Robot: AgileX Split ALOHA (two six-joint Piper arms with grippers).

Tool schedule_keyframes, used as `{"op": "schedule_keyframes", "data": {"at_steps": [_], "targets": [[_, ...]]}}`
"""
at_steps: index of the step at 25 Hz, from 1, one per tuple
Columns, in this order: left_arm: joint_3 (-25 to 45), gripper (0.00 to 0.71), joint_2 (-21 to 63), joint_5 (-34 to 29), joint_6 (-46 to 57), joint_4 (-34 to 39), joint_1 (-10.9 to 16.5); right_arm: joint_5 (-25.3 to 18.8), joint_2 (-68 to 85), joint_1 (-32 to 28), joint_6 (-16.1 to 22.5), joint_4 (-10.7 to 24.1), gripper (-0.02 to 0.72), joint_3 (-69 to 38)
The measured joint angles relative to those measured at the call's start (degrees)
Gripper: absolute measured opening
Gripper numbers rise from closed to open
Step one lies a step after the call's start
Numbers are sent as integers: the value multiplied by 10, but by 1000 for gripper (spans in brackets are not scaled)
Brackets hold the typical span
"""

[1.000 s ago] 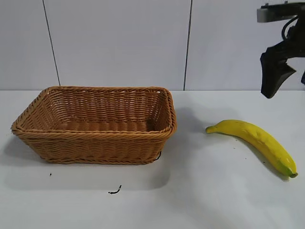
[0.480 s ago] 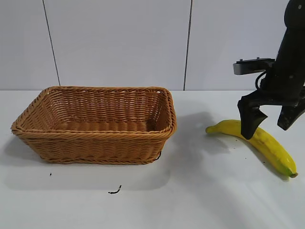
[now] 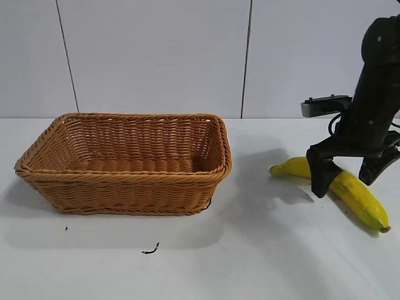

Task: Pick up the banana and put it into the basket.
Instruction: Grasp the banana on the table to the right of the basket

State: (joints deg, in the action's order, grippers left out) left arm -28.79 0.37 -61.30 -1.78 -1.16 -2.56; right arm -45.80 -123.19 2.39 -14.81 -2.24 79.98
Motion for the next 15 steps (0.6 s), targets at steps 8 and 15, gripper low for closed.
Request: {"op": "schedule_keyframes", "data": {"at_steps": [8, 15], "targets": [[0, 635, 0, 0, 0, 0, 0, 2, 0, 0, 20, 11, 387, 0], [0, 635, 0, 0, 0, 0, 0, -1, 0, 0, 25, 22, 291, 0]]}}
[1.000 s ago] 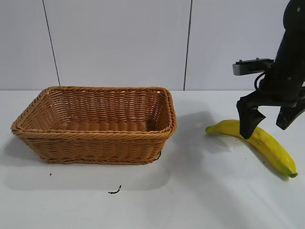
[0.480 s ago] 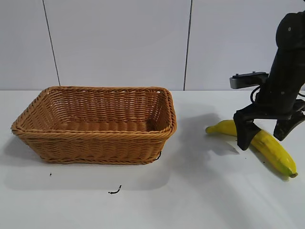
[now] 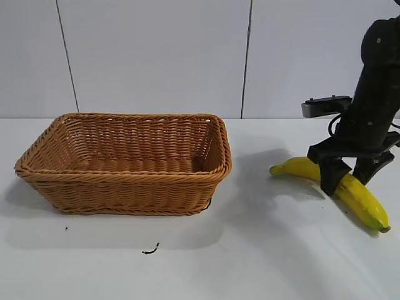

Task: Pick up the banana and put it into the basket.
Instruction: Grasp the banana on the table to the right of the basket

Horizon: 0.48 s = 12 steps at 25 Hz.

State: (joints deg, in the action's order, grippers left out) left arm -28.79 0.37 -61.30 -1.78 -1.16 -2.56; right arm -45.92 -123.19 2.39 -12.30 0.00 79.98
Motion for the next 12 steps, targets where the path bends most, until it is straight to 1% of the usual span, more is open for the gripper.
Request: {"op": "schedule_keyframes", "data": {"at_steps": [3, 7, 9, 12], "targets": [[0, 635, 0, 0, 0, 0, 0, -12, 4, 0, 0, 6, 291, 0], [0, 635, 0, 0, 0, 0, 0, -51, 33, 0, 0, 7, 291, 21], [0, 635, 0, 0, 0, 0, 0, -78, 54, 0, 1, 5, 291, 47], [0, 635, 0, 0, 0, 0, 0, -137, 78, 0, 1, 0, 291, 100]]}}
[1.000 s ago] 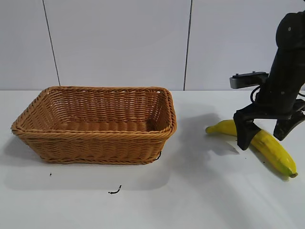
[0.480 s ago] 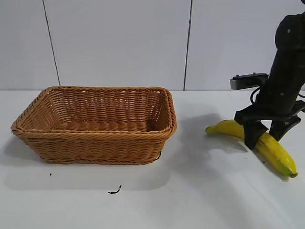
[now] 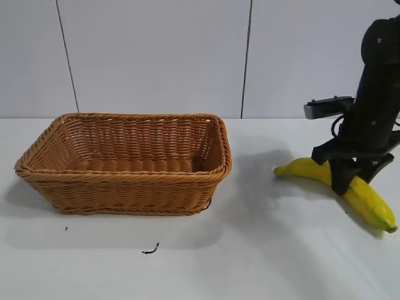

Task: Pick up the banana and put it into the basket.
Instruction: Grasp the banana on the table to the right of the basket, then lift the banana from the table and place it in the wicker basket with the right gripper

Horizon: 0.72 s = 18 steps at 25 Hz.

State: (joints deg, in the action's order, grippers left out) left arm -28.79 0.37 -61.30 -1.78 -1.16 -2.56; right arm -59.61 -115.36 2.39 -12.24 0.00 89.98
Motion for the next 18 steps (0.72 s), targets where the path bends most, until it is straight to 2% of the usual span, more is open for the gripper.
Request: {"op": "schedule_keyframes", "data": {"at_steps": [4, 7, 12, 18], "targets": [[0, 635, 0, 0, 0, 0, 0, -63, 8, 9, 0, 4, 291, 80], [0, 635, 0, 0, 0, 0, 0, -74, 8, 34, -4, 10, 291, 125], [0, 635, 0, 0, 0, 0, 0, -66, 7, 107, -27, 34, 291, 173], [0, 635, 0, 0, 0, 0, 0, -18, -2, 206, -60, 65, 291, 200]]}}
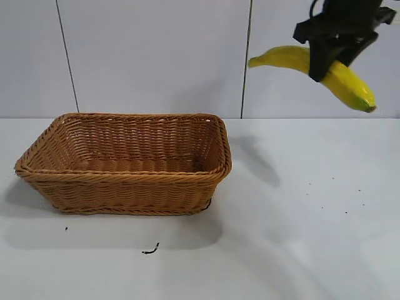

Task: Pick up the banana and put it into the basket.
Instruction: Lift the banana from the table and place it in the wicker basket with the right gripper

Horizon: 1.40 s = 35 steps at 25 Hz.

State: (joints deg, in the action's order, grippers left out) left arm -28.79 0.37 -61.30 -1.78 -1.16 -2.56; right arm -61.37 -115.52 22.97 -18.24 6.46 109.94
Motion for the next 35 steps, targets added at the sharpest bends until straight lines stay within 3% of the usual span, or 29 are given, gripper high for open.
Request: {"op": "schedule_keyframes", "data": {"at_steps": [9, 13, 25, 33, 35], "targets": [[0, 635, 0, 0, 0, 0, 0, 119, -39, 122, -68, 3, 291, 0], [0, 635, 0, 0, 0, 0, 0, 143, -62, 151, -78, 4, 291, 0], [0, 635, 0, 0, 0, 0, 0, 236, -164, 154, -79, -13, 291, 0], [0, 635, 0, 0, 0, 0, 0, 240, -180, 154, -79, -16, 294, 0], [0, 635, 0, 0, 0, 0, 0, 240, -180, 154, -79, -16, 396, 0]]}}
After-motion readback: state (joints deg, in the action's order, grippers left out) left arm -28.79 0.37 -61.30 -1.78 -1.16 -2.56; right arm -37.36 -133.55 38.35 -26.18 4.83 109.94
